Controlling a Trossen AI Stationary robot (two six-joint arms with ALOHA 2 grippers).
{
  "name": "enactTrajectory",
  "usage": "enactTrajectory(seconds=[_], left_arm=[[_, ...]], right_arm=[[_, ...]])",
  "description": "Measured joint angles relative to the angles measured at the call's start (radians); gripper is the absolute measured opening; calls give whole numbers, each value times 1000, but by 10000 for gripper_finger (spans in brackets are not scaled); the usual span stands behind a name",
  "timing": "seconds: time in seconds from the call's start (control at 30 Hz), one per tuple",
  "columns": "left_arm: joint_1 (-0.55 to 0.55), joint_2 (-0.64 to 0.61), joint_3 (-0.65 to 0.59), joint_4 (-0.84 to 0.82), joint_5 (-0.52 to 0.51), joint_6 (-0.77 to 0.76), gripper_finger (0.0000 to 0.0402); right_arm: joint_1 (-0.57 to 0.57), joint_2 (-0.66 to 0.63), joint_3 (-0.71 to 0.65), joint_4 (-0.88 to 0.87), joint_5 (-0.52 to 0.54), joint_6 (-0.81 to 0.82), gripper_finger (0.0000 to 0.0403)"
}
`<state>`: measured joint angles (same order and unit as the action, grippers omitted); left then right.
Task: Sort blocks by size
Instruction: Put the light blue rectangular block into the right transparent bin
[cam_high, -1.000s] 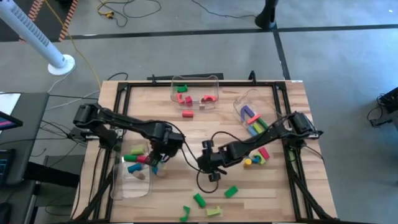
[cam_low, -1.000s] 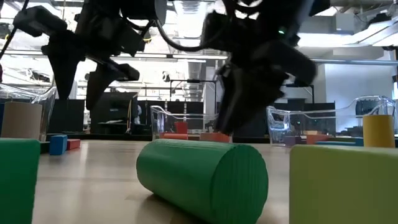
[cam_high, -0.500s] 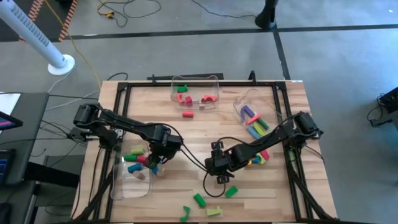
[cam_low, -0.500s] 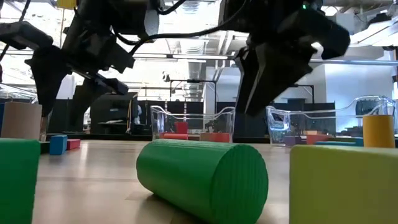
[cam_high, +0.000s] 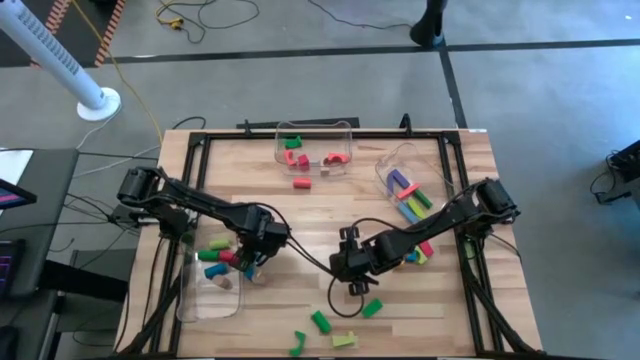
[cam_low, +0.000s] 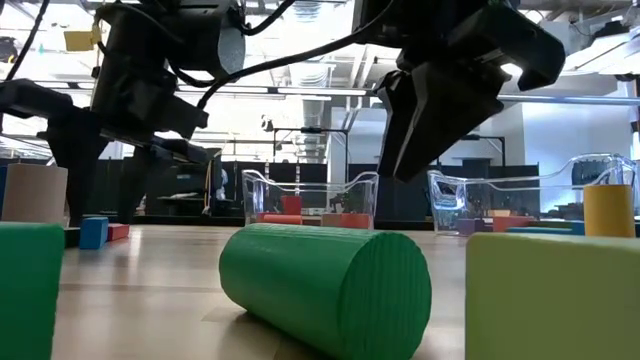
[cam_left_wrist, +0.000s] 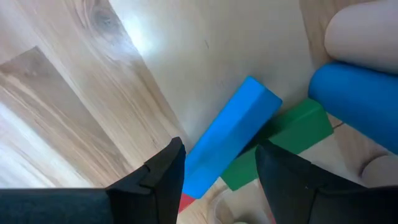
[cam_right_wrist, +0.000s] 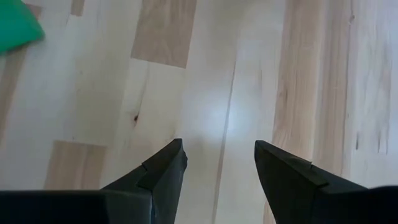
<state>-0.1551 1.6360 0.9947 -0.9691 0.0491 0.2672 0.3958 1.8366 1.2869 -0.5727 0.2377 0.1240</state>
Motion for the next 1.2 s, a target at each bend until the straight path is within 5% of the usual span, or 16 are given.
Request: enactTrajectory(seconds=[0.43,0.87,1.2], left_arm=[[-1,73,1,16,-28,56,179],[0,98,19,37,-85,117,53],[0,100,92,-76,-147,148,56]], right_arm=[[2,0,-2,1,-6,-8,225],[3,-1,-2,4,-6,-5,225],[4,-1,-2,-1,-6,-5,225]])
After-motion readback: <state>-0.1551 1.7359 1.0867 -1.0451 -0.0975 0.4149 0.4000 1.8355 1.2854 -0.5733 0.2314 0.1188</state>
